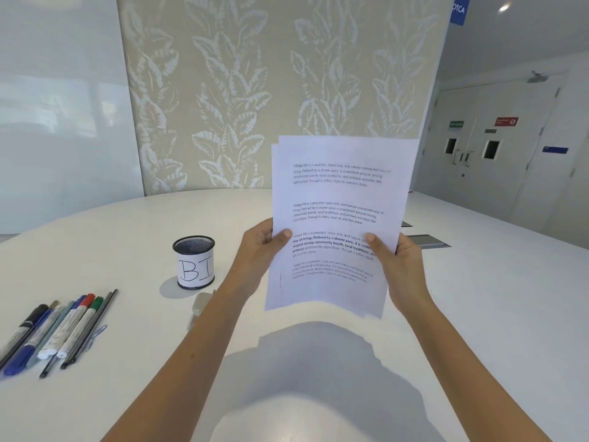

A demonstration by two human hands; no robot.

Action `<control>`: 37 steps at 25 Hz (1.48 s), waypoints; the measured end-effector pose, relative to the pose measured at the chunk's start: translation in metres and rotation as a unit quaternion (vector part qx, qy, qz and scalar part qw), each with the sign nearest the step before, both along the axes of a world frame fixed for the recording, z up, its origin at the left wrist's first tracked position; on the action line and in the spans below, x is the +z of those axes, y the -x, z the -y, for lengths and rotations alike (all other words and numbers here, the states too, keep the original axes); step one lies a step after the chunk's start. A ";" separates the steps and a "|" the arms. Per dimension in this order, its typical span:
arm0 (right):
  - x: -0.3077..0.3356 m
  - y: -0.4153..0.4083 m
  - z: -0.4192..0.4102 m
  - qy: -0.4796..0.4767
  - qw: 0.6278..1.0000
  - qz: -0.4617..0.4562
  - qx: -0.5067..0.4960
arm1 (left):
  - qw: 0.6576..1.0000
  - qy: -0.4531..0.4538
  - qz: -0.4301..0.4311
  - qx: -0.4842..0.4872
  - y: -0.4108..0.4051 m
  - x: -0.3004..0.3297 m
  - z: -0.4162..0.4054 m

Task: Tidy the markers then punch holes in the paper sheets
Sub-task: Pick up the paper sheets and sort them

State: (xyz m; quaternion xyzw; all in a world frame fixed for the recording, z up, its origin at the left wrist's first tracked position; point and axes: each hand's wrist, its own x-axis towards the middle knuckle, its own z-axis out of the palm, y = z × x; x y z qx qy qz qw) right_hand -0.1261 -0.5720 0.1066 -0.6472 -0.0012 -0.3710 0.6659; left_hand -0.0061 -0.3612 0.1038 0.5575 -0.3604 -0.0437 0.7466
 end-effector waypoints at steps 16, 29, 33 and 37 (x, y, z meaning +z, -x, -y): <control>-0.062 0.007 -0.004 -0.043 0.994 -0.101 0.001 | 0.991 -0.105 -0.084 -0.017 0.018 -0.042 -0.001; 0.065 0.017 0.044 0.370 0.899 -0.234 -0.007 | 0.917 -0.286 0.245 0.132 -0.020 0.100 -0.036; 0.093 0.019 0.039 0.485 0.842 -0.234 -0.022 | 0.940 -0.293 0.164 -0.065 -0.017 0.086 -0.036; 0.106 0.023 0.056 0.508 0.834 -0.150 -0.156 | 0.974 -0.197 0.106 -0.028 -0.019 0.060 -0.033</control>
